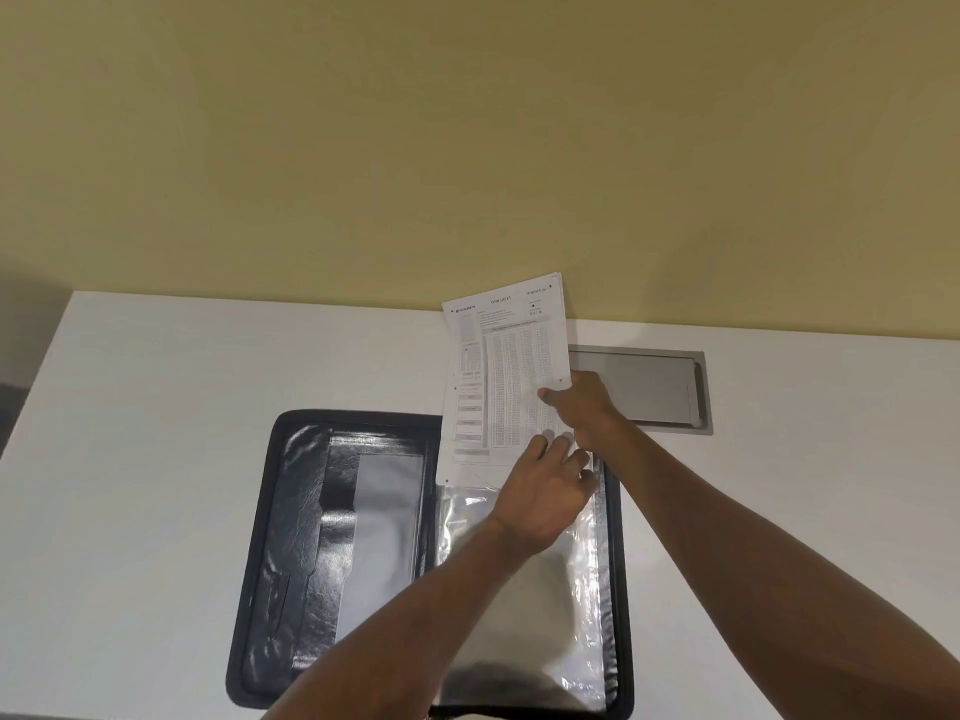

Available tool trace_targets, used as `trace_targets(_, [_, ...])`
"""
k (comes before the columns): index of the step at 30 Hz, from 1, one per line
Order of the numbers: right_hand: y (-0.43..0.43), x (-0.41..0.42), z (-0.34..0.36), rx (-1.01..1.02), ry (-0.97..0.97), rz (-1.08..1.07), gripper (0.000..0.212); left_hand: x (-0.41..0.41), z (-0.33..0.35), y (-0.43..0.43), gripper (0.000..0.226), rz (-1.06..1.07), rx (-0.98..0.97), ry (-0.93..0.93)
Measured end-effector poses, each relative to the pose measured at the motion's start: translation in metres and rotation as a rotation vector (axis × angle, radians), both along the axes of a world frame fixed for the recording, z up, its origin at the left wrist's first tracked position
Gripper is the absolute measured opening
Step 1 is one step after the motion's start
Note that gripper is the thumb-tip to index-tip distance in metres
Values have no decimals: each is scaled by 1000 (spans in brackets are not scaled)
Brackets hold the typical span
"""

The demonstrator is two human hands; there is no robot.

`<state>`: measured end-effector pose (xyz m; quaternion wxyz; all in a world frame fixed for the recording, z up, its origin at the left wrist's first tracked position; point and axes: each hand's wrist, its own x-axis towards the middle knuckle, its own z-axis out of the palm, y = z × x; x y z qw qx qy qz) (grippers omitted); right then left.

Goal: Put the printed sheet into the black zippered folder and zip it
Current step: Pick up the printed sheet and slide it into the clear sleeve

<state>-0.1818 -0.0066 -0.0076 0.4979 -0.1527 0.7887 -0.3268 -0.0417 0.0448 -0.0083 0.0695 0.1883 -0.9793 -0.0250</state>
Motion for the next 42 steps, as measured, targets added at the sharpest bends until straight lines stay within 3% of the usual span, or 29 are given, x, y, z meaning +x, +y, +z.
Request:
trace_targets(9, [39, -18, -12, -28, -166, 188, 27, -7, -11, 5, 12, 166, 152, 57])
trace_targets(15, [49, -24, -17, -50, -207, 320, 36, -21, -13, 13, 14, 314, 291, 35])
trace_targets(20, [37, -37, -13, -47, -141, 157, 16, -35, -20, 15, 14, 438, 353, 78])
trace_targets(24, [31, -48, -10, 20, -131, 287, 20, -45, -23, 9, 19, 543, 442, 126])
trace_targets(27, [28, -57, -11, 187, -81, 451, 25, -50, -25, 5, 11, 593, 498, 156])
trace_targets(30, [24, -61, -12, 315, -44, 531, 13, -53, -27, 5, 10, 575, 513, 142])
trace_targets(36, [10, -61, -19, 27, -95, 154, 23, -55, -25, 6, 11, 548, 507, 66])
trace_targets(42, [9, -66, -18, 133, -111, 257, 24, -58, -32, 5, 13, 555, 532, 46])
